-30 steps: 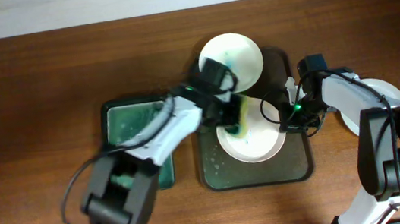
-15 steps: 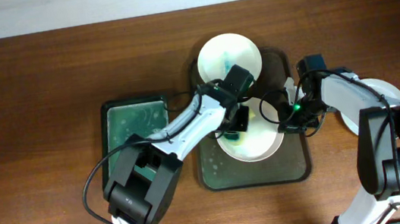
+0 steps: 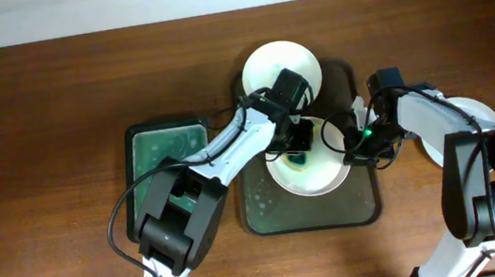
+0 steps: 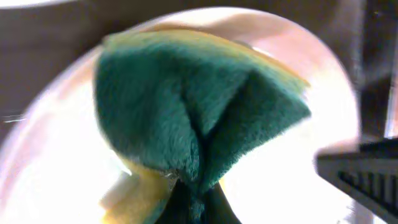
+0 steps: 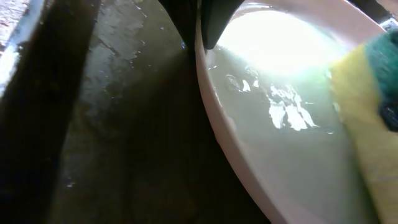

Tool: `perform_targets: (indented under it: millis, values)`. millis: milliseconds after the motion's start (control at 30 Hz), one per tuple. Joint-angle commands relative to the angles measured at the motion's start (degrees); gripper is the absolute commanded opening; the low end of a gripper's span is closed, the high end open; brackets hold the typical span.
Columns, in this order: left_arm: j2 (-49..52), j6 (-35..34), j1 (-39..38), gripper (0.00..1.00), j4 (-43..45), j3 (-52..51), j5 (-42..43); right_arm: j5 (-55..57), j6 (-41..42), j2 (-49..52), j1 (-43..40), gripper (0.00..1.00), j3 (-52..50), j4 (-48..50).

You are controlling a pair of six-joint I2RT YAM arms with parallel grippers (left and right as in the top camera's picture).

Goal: Clean dirty plates on tray and stack at the side
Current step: 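Scrub the pink-rimmed plate with the sponge in the left gripper, then return the sponge to the soapy tray with the left gripper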

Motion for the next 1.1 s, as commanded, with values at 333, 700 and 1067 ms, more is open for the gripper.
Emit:
perform_targets:
  millis: [333, 700, 1067]
  values:
    - [3.06, 6.93, -2.47, 0.00, -2.29, 0.15, 17.22, 1.46, -0.90, 0.74, 0.09, 0.04, -0.04, 0.00]
    - [2.99, -0.90, 2.08, 0.00, -20.22, 6.45, -27.21, 1.46, -0.90, 0.74, 0.09, 0.04, -0.04, 0.00]
    - [0.37, 1.27, 4.59, 0.00, -46.45, 30.82, -21.62, 1.46, -0.92, 0.74, 0.07, 0.04, -0.04, 0.02]
